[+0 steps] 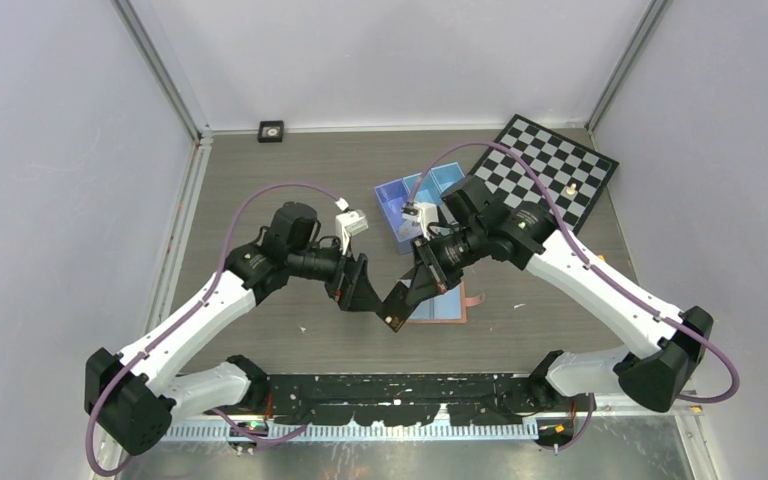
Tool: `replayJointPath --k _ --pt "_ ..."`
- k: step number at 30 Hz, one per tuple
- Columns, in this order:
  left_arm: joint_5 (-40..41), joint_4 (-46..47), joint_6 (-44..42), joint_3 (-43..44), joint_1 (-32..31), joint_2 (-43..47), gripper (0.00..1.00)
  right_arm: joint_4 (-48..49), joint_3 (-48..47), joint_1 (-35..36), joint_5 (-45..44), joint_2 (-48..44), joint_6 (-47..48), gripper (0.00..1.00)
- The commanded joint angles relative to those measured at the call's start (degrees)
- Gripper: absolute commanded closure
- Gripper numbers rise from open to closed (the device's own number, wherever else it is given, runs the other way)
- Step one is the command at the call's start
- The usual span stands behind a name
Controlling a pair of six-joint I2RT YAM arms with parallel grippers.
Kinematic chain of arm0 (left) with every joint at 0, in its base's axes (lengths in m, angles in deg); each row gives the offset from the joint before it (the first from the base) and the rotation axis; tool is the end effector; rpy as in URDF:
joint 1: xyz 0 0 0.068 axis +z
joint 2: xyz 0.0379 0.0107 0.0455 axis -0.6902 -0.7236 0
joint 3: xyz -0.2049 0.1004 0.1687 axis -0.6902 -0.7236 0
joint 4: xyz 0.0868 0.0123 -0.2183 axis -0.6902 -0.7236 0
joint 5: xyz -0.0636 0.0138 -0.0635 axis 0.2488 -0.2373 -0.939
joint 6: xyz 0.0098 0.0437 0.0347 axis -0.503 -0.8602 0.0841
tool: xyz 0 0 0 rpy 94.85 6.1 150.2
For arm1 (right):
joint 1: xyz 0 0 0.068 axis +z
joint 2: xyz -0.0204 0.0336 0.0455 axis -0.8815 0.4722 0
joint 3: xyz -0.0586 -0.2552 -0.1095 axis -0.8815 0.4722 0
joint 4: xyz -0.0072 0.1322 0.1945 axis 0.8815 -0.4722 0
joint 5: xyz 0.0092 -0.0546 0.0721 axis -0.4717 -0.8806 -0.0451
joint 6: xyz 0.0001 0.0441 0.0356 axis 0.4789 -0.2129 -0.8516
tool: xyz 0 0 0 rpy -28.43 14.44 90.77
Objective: Put the credit cards into the card holder
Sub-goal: Insert the credit card into the card holder.
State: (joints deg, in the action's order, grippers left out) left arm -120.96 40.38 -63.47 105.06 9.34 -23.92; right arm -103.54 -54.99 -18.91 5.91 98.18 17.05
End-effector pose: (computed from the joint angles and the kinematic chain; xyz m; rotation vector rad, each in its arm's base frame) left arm 0.1440 -0.1323 0.3127 0.8728 2.1643 -1.3152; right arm 0.1484 0.1707 0.3580 -0.8958 2.5212 1.2085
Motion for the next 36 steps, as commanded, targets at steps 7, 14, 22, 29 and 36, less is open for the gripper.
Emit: replayJointPath --k 7,14,22,29,36 --pt "-16.2 12.9 6.6 -1.9 -3.7 -0.2 0.58 4.7 0.3 1.5 11.4 -2.9 1.3 1.00" --pt "-22.4 22.4 14.3 -4.4 -5.5 -0.2 0.96 5.1 0.2 1.5 8.7 -3.2 2.3 0.99" --pt "-14.7 22.3 15.7 -5.7 -5.6 3.3 1.00 7.5 1.5 -3.4 2.7 -5.9 0.0 0.74" --pt "1.1 29.9 21.8 -11.0 -5.6 9.8 1.00 23.7 11.3 -15.3 9.2 -11.9 -12.3 0.47" --pt "12.5 32.0 25.5 -12.4 -5.6 10.5 1.00 32.1 15.9 -15.8 13.5 -14.9 -18.1 0.45"
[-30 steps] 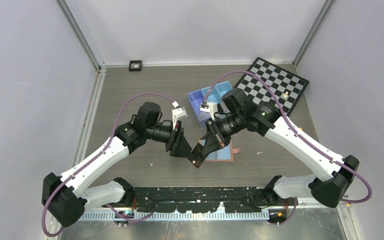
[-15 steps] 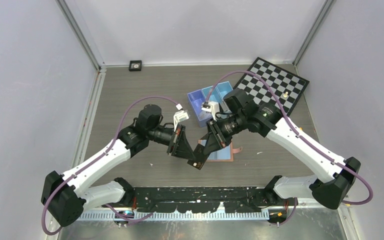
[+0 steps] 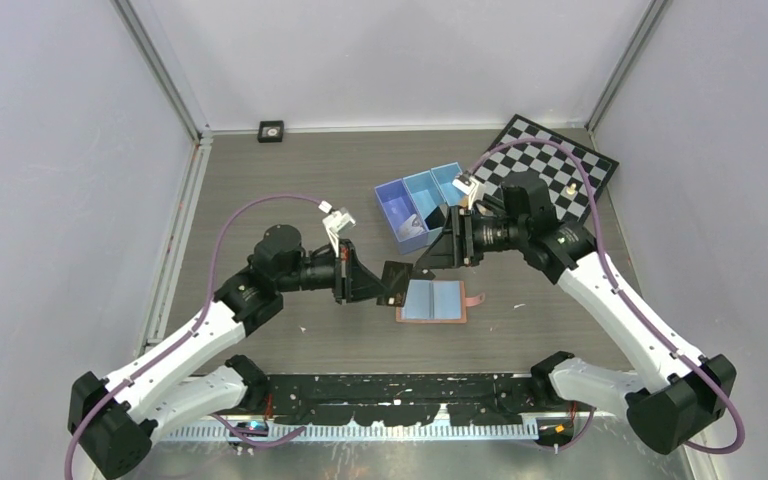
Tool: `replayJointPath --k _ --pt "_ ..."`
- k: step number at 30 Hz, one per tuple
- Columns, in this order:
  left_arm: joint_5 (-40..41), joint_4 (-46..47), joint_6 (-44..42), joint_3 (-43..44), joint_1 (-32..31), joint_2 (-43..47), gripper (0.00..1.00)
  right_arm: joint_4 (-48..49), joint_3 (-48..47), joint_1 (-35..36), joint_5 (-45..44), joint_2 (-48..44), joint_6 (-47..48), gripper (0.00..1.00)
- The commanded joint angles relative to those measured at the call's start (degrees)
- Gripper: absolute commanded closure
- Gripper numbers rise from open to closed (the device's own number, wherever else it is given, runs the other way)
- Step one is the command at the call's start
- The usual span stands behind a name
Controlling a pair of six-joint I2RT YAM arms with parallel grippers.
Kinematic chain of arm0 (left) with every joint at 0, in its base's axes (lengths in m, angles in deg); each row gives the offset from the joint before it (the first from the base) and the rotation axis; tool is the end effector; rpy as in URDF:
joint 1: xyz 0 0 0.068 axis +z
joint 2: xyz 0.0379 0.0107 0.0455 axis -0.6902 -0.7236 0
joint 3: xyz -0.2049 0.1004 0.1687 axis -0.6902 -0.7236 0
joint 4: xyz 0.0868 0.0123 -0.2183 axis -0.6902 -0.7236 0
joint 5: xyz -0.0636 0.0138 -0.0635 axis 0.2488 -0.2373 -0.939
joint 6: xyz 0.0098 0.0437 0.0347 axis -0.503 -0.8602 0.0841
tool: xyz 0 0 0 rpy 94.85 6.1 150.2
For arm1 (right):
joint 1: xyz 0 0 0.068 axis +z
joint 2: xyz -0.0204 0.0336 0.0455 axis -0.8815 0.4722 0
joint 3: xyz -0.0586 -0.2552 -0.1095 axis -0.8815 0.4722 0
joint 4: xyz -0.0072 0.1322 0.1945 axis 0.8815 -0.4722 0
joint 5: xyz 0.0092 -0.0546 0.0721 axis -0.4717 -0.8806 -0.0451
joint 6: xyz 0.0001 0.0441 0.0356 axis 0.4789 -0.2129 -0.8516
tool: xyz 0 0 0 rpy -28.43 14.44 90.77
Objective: Put the credit cards into the card holder
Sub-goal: Insert the credit card into the card holder.
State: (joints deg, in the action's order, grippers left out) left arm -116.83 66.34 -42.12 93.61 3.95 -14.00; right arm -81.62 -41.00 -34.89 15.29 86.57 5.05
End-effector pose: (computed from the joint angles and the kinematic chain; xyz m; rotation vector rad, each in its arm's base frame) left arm 0.1181 -0.1318 0.3189 0.6635 1.9360 -1.5120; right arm 0.1625 0.1149 0.3571 -0.4850 2.2593 1.4126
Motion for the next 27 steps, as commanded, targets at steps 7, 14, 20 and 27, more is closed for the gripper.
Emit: replayJointPath --k 7,14,20,27 --pt "5.9 19.4 10.9 -4.8 -0.2 -2.9 1.00 24.7 10.5 0.2 1.8 -5.8 -16.0 0.44" --pt "5.6 23.1 12.2 -5.8 -0.2 -2.5 1.00 31.1 14.6 1.9 2.7 -3.7 -19.9 0.46" --pt "4.8 22.7 12.2 -5.9 -0.2 -3.6 1.00 39.3 16.3 4.8 2.8 -1.2 -24.4 0.64" --pt "6.3 15.1 10.0 -4.2 -0.2 -6.2 0.72 29.9 15.4 3.9 -5.7 -0.8 -22.1 0.99"
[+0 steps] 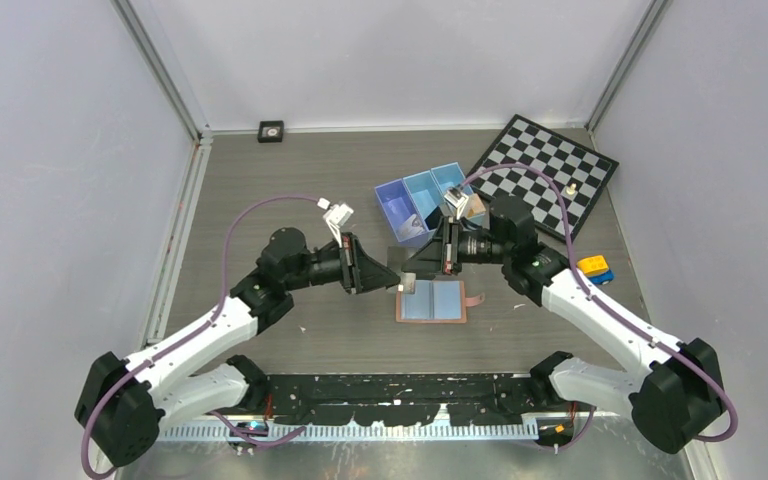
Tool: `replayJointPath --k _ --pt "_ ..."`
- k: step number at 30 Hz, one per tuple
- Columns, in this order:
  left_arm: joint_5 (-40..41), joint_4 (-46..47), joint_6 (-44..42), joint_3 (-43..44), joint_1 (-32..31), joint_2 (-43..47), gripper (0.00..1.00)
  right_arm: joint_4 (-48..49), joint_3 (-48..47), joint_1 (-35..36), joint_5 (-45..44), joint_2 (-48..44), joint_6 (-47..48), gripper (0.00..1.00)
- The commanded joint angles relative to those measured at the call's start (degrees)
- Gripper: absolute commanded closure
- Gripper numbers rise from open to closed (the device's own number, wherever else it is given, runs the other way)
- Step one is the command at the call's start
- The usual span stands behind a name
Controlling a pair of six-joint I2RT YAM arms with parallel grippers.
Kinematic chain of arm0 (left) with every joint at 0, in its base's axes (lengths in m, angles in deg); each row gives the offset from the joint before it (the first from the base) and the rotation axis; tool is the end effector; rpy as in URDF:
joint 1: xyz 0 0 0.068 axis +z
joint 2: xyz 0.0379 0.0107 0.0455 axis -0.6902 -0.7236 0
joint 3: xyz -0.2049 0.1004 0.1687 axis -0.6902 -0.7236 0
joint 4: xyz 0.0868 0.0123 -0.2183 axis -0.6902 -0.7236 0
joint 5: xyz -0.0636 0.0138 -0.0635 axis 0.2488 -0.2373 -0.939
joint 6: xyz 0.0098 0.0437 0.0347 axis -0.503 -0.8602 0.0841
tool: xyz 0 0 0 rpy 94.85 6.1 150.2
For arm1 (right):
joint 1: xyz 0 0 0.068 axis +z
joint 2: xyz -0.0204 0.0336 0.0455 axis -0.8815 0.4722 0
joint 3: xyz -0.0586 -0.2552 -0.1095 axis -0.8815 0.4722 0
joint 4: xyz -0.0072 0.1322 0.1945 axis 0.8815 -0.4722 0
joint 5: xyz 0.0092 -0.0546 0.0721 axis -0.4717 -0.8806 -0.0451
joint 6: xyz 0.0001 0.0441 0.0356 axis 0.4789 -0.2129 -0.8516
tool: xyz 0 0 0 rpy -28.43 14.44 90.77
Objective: Put the credit cards into the card holder
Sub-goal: Insert the credit card into the card holder.
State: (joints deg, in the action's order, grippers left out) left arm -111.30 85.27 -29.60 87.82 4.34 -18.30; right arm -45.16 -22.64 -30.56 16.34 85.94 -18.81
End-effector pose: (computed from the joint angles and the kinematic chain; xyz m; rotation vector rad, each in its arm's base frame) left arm 0.1369 -0.1418 0.3071 0.4164 1.8835 -1.5899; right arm 0.1679 0.1362 0.3165 -0.3028 2.1337 1.7038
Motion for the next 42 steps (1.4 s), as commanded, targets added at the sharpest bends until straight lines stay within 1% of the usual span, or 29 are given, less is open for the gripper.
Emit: replayJointPath --k 1,2,3,4,6,9,12,14,18,23,33,42 --pt "2.4 -7.1 -3.6 2.0 -0.6 -2.3 0.60 -11.3 -4.1 -1.3 -8.2 0.2 4.0 0.99" --pt "4.6 -10.4 -4.8 2.3 -0.6 -2.8 0.53 -14.5 -4.6 -2.5 -8.9 0.7 5.5 0.99" --pt "6.9 -14.1 -5.8 2.8 -0.6 -3.5 0.48 -16.3 -4.5 -3.9 -8.7 1.3 5.8 0.99" --pt "9.0 -16.3 -6.6 3.2 -0.6 -4.3 0.45 -17.5 -4.2 -5.4 -8.2 1.6 5.9 1.00" --pt "11.7 -20.6 -7.3 3.5 -0.8 -6.4 0.42 -20.8 -2.9 -8.2 -7.8 2.3 7.0 0.99" --pt "15.8 -20.1 -6.0 2.5 -2.4 -9.4 0.40 -25.1 -0.9 -11.6 -7.8 2.8 9.0 1.00" --pt "18.3 -15.4 -3.6 1.2 -5.8 -13.8 0.39 -26.1 2.0 -14.9 -7.0 3.8 10.3 1.00" --pt "19.3 -13.1 -2.5 1.2 -7.3 -17.3 0.38 -27.3 3.4 -15.8 -7.5 4.7 11.7 1.00" --pt "19.9 -10.3 -1.5 2.4 -8.6 -23.8 0.36 -27.5 5.4 -16.3 -7.7 7.2 14.0 1.00" --pt "20.1 -9.6 -1.5 4.1 -9.1 -29.8 0.36 -28.8 5.8 -16.2 -8.8 11.6 18.1 1.00" --pt "24.1 -12.7 -4.3 5.8 -9.2 -32.4 0.36 -24.7 5.4 -16.2 -10.9 18.3 19.1 0.99" --pt "26.9 -16.1 -6.6 9.1 -9.3 -35.2 0.39 -20.5 3.4 -14.9 -11.8 23.0 20.0 1.00"
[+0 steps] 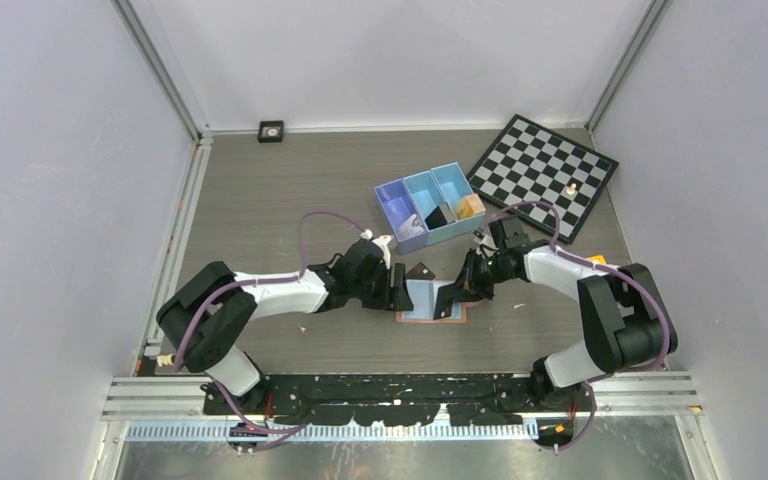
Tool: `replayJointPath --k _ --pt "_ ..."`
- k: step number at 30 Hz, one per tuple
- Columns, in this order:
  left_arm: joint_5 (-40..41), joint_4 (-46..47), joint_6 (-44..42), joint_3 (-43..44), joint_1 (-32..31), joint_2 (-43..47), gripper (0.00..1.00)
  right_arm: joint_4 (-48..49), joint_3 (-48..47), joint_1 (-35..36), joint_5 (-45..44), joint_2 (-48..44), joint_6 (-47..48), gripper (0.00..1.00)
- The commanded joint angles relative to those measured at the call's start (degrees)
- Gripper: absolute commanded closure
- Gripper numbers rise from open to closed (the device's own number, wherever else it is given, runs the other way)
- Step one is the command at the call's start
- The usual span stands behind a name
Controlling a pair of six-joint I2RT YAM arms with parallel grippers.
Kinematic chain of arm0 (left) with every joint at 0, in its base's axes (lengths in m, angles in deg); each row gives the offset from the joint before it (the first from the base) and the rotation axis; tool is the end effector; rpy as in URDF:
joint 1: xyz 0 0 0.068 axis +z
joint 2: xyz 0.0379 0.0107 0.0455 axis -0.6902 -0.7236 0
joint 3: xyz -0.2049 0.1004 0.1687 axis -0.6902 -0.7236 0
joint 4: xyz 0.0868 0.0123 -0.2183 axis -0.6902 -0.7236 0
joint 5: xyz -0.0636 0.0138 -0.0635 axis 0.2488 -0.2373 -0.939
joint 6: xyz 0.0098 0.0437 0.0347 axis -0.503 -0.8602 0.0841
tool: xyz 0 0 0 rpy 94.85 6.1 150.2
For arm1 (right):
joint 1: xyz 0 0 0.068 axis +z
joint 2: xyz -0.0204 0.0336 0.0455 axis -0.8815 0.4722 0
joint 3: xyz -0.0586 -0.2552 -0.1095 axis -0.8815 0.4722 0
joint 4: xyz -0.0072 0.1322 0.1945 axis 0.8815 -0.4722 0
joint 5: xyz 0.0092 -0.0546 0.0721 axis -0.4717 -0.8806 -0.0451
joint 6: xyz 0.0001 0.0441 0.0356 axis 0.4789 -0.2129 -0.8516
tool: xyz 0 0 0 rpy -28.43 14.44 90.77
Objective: Put the credit cards into the card holder
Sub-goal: Insert the credit card into the card holder.
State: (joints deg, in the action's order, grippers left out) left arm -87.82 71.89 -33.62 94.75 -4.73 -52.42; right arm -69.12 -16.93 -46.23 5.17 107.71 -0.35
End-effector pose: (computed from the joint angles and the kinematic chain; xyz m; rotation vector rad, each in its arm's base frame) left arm 0.1845 -0.2200 0.1834 0.2325 2.5762 -0.9425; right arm 0.2116 0.0835 0.1741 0.2613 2.8440 1.0972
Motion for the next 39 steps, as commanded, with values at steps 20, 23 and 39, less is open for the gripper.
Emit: replayJointPath --k 20,23,39 --pt "10.3 -9.8 -6.7 4.3 -0.1 -3.6 0.51 4.6 -3.3 3.1 -1.6 -0.5 2.6 0.99" --pt "10.6 -10.1 -6.7 4.3 -0.2 -3.6 0.52 5.2 -3.4 3.3 -1.2 -1.1 1.8 1.00" --pt "11.2 -10.8 -7.0 4.1 -0.2 -3.0 0.55 8.7 -1.7 3.9 -3.8 2.4 -2.3 1.00"
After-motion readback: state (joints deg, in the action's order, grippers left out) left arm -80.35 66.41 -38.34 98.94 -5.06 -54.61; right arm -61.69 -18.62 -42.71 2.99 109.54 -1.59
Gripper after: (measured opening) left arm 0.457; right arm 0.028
